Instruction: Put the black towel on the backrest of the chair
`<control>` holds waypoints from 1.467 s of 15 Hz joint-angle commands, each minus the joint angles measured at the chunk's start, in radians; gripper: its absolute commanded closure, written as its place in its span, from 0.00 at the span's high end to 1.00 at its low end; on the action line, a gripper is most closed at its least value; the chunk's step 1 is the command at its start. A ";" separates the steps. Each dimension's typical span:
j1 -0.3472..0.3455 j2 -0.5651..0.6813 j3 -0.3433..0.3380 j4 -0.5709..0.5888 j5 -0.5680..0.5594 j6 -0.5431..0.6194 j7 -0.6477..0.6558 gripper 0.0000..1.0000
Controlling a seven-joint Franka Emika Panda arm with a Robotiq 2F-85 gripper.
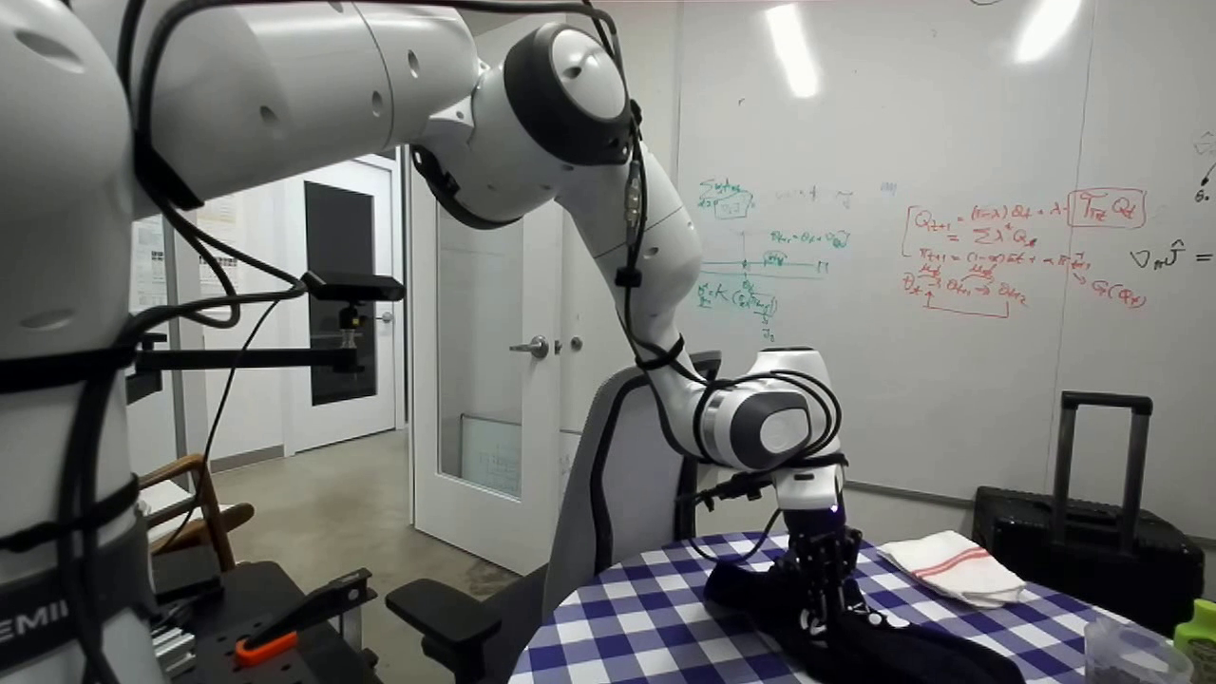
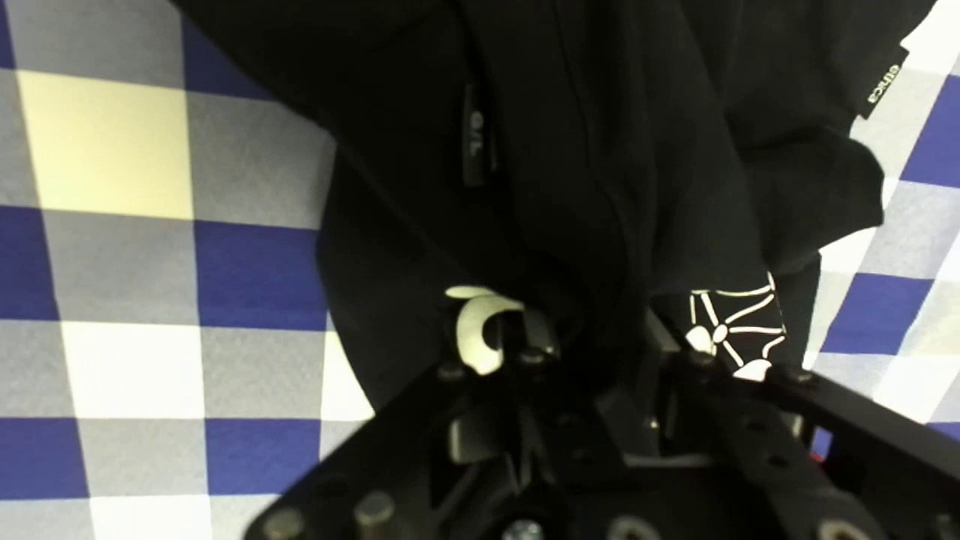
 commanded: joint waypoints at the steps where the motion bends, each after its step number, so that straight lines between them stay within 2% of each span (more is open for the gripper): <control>1: -0.003 0.014 -0.007 0.035 -0.032 -0.002 0.043 0.04; 3: -0.015 -0.002 0.003 0.043 -0.023 -0.011 0.041 0.00; 5: -0.032 -0.029 0.013 0.065 -0.014 -0.022 0.047 0.04; 15: -0.110 -0.229 0.088 0.233 0.014 -0.049 0.140 0.04; 22: -0.083 -0.362 0.133 0.265 0.002 -0.066 0.239 0.04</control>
